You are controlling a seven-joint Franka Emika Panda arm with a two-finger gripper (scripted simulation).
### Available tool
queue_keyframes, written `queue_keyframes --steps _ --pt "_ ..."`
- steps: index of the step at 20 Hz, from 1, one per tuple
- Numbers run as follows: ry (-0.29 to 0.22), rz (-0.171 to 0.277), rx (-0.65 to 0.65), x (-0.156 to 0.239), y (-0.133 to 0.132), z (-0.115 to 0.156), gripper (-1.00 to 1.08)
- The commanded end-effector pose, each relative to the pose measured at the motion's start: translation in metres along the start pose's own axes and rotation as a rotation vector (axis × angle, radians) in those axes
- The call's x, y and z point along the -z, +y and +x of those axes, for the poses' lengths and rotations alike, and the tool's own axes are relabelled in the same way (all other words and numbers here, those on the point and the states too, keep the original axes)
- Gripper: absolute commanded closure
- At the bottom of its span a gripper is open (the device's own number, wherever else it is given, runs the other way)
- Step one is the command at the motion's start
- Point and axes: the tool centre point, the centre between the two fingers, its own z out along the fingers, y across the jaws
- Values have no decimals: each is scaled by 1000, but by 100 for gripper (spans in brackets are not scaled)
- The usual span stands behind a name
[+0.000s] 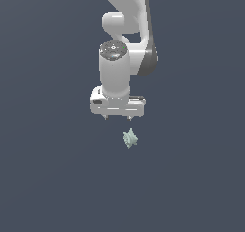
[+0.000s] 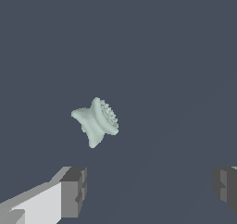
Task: Pick up the object and move it to a goal position.
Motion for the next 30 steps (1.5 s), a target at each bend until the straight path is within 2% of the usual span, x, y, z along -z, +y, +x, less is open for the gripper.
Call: queue_keyframes --steps 1,10,19,30 --pt "0 0 0 0 0 0 -92" --pt "-33 -15 73 -7 -13 -10 -92" --pt "-32 -15 103 -12 -16 -8 -92" --pt "-27 -17 318 -47 -35 8 -92"
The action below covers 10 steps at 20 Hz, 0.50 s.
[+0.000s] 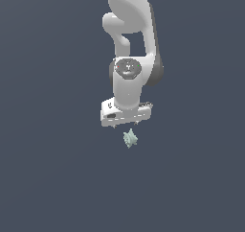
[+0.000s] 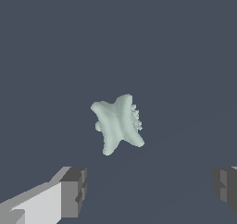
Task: Pick up the object and move it to a goal position.
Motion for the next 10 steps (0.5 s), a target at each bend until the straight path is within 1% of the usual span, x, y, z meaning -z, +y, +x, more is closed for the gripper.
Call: queue_keyframes --steps 1,5,10 --pt "2 0 67 -11 -5 6 -92" --pt "6 1 157 -26 -13 14 -92" --pt "10 2 230 -38 -19 20 -92"
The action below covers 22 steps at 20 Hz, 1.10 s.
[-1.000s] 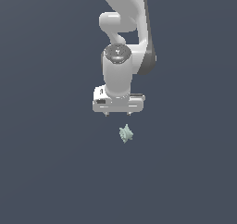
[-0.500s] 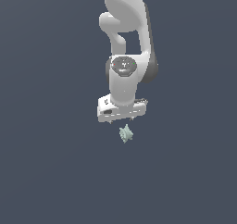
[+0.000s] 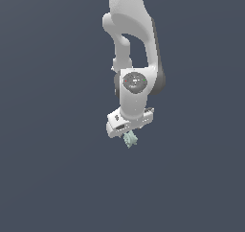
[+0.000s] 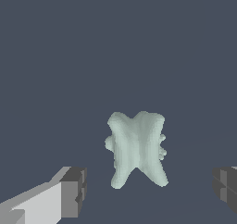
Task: Pick up the object and move it to a goal position.
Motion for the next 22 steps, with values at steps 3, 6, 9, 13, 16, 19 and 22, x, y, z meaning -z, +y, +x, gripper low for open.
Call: queue_keyframes --steps 3,6,9,13,16,19,22 --pt "3 1 45 -7 -3 5 -92" --pt "4 1 52 -9 -3 5 -92" --pt "3 1 47 -10 -3 5 -92" --pt "3 1 49 -23 -3 4 -92" --pt "3 1 51 -40 -4 4 -92" --pt "4 1 52 -53 -4 4 -92" --pt "4 1 52 -58 -4 5 -92"
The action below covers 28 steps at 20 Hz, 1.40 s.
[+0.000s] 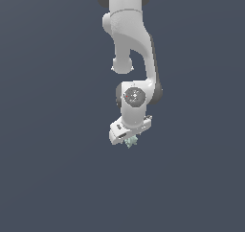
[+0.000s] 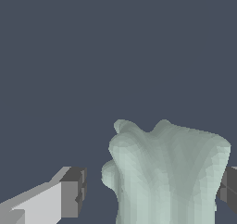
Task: Pick up the object and move it to a goal position.
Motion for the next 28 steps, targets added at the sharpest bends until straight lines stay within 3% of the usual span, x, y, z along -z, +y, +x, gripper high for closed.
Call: queue_keyframes --steps 1,2,3,18,28 --pt "2 -1 0 -3 1 1 -92" --pt "2 -1 0 -3 1 1 -92" --pt "2 -1 0 -3 1 1 108" --pt "2 -1 1 4 -3 2 108" --pt "2 -1 1 56 -30 0 108"
